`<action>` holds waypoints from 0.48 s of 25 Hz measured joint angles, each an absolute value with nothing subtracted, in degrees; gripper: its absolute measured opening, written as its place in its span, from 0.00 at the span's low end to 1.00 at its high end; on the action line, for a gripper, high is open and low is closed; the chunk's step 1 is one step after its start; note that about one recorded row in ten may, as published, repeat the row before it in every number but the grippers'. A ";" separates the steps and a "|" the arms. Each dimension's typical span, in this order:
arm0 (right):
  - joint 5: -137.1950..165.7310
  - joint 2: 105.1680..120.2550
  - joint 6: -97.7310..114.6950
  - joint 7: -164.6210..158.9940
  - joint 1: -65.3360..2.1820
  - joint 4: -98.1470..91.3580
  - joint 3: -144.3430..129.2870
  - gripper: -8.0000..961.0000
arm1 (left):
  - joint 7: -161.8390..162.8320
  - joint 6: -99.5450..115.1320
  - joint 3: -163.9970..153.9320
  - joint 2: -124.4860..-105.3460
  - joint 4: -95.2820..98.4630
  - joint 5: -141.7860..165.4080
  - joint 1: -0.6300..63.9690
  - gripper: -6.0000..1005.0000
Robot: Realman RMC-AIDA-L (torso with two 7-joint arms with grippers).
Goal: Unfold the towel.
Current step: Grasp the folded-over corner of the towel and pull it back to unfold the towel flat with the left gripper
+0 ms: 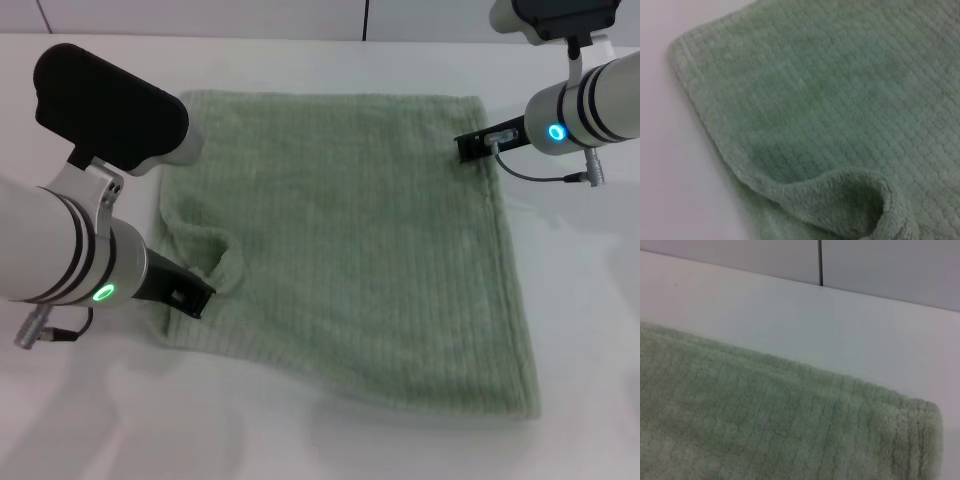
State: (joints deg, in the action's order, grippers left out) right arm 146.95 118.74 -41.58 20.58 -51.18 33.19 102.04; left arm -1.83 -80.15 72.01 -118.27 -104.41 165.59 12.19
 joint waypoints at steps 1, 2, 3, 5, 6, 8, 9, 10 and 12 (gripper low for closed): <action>146.95 118.74 -41.57 20.57 -51.18 33.21 102.04 0.01 | -1.83 -80.15 72.01 -118.27 -104.41 165.59 12.19 0.03; 146.95 118.74 -41.57 20.57 -51.18 33.22 102.04 0.01 | -1.83 -80.15 72.01 -118.27 -104.41 165.59 12.19 0.03; 146.95 118.74 -41.57 20.56 -51.18 33.22 102.04 0.01 | -1.21 -81.20 71.58 -118.27 -104.46 165.58 12.38 0.03; 146.95 118.74 -41.57 20.56 -51.18 33.18 102.04 0.01 | -1.03 -81.70 71.57 -118.23 -104.47 165.58 12.39 0.03; 146.95 118.74 -41.57 20.56 -51.18 33.18 102.04 0.01 | -1.03 -81.70 71.57 -118.23 -104.47 165.58 12.39 0.03; 146.95 118.74 -41.57 20.56 -51.18 33.16 102.04 0.01 | -0.82 -82.53 71.71 -118.22 -104.48 165.58 12.45 0.03; 146.95 118.74 -41.57 20.57 -51.16 33.15 102.04 0.01 | 0.10 -84.06 71.95 -118.17 -104.40 165.58 12.96 0.03; 146.95 118.74 -41.57 20.57 -51.14 33.15 102.04 0.01 | 0.33 -84.43 71.98 -118.16 -104.33 165.58 13.05 0.03; 146.95 118.74 -41.57 20.57 -51.09 33.16 102.04 0.01 | 0.68 -84.96 72.03 -118.14 -104.24 165.58 13.20 0.03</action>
State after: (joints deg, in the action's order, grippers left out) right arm 146.95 118.74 -41.57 20.57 -51.09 33.16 102.04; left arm 0.68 -84.96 72.03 -118.14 -104.24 165.58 13.20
